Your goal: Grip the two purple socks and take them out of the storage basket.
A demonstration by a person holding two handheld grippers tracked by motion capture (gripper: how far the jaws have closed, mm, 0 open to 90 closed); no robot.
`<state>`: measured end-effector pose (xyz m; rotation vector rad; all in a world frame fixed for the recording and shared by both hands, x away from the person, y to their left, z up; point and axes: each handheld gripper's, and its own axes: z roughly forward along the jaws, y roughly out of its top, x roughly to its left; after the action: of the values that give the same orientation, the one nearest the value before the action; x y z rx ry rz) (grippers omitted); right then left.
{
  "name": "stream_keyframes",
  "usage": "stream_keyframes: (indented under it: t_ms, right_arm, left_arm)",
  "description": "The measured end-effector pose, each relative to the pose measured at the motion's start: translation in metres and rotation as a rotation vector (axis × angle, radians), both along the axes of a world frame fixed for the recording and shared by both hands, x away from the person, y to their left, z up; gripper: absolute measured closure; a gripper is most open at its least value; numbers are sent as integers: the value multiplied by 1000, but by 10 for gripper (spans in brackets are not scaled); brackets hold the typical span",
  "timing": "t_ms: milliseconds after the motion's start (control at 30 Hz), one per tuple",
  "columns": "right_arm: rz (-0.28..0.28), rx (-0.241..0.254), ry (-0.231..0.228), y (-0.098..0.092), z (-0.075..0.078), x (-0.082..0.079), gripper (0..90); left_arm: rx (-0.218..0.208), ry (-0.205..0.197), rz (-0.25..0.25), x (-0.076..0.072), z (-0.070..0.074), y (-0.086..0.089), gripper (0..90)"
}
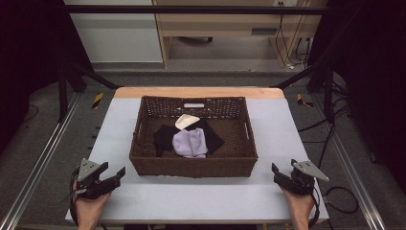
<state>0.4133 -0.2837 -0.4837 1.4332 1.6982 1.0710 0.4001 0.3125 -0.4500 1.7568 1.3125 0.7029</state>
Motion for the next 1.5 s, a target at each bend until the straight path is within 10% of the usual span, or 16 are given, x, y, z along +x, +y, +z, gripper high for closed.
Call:
stream_keyframes:
  t_ms: [467,1500]
  right_arm:
    - [1,31,-11,1,0,-3,225]
    - [-17,-7,-3,5,0,-2,206]
  left_arm:
    - [-96,-66,11,-5,25,1,275]
    - [-138,-159,-33,13,76,-14,263]
